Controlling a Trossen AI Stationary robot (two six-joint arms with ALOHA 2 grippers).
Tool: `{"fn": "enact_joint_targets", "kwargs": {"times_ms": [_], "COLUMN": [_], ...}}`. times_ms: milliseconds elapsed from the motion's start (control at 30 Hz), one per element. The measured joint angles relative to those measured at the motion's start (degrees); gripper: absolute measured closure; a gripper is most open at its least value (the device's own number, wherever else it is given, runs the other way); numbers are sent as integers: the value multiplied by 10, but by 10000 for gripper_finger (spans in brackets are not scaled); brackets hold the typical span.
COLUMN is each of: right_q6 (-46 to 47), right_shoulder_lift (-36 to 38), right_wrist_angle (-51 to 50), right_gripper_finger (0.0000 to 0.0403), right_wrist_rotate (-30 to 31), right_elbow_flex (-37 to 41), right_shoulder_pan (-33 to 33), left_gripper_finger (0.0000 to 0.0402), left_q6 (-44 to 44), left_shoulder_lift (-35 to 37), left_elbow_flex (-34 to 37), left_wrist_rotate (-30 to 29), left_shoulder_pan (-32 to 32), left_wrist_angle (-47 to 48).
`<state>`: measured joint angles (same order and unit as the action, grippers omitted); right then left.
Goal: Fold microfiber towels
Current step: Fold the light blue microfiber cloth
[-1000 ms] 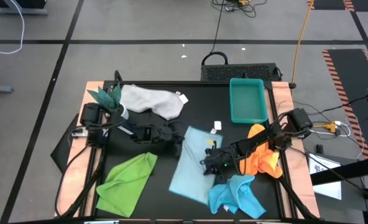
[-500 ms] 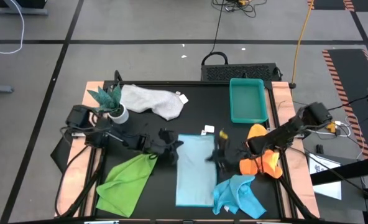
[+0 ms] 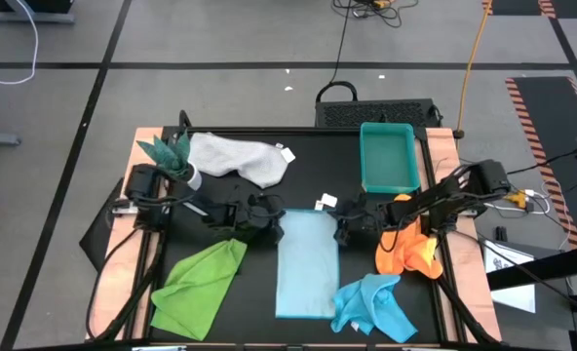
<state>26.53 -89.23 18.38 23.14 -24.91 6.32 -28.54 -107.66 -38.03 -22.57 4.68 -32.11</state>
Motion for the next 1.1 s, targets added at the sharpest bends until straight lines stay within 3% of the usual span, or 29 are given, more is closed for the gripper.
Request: {"fn": "enact_joint_targets", "kwargs": {"times_ms": [267, 467, 767, 1100], "right_q6": [-18, -42, 22, -23], "right_shoulder_lift": [44, 25, -26, 40], "right_wrist_angle": [60, 107, 88, 89], "right_gripper_finger": [403, 403, 403, 403], "right_wrist_rotate": [-11, -11, 40, 17], "right_elbow_flex": [12, 12, 10, 11], "right_shoulder_pan": [21, 5, -33, -29], "left_gripper_finger": [396, 392, 392, 392], "left_q6": [35, 43, 4, 11], "left_shoulder_lift": [66, 40, -42, 8], "left_elbow_flex": [1, 0, -1, 0], "left_wrist_rotate": [-6, -15, -52, -38], "left_shoulder_pan": [22, 11, -18, -1], "left_wrist_angle": [-5, -27, -60, -60]}}
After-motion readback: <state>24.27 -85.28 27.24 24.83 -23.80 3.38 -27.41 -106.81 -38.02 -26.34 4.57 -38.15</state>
